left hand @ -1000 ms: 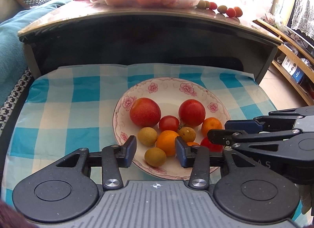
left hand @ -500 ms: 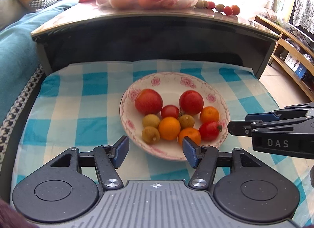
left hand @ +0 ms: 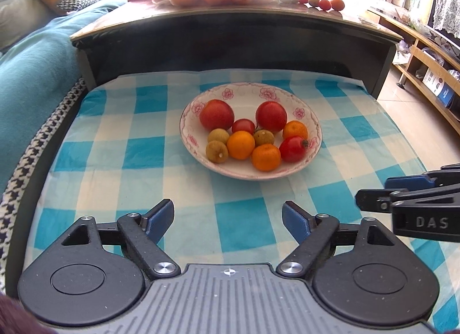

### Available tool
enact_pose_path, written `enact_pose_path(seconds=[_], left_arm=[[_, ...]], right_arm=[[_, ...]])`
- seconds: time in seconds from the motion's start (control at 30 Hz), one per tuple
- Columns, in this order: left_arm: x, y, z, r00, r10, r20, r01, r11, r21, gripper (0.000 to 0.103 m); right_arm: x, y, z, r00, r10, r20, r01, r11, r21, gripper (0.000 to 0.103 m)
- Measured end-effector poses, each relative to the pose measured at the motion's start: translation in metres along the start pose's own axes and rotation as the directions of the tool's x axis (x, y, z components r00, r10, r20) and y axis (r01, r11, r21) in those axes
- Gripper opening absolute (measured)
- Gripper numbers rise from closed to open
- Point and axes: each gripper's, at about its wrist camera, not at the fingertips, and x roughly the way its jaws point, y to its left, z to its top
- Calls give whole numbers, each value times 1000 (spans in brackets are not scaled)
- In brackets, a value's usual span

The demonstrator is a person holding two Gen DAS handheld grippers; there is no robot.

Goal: Organize fruits

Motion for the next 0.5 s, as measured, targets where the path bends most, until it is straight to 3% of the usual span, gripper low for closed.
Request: enact_pose_path(seconds=[0.17,0.27,0.5], left_arm=[[-9,-3,-13,999,39,-7,-39,999,-7,88],[-15,-4,-18,998,66,-3,-66,998,-17,96],[-29,-3,-28,998,57,13,-56,997,-49,97]], right_arm=[[-19,-1,-12,1000,-5,14,5,1000,12,44],[-28,2,-17,1000,-3,24,3,1000,8,45],[-39,7,-31,1000,2,26,-2,1000,4,48]])
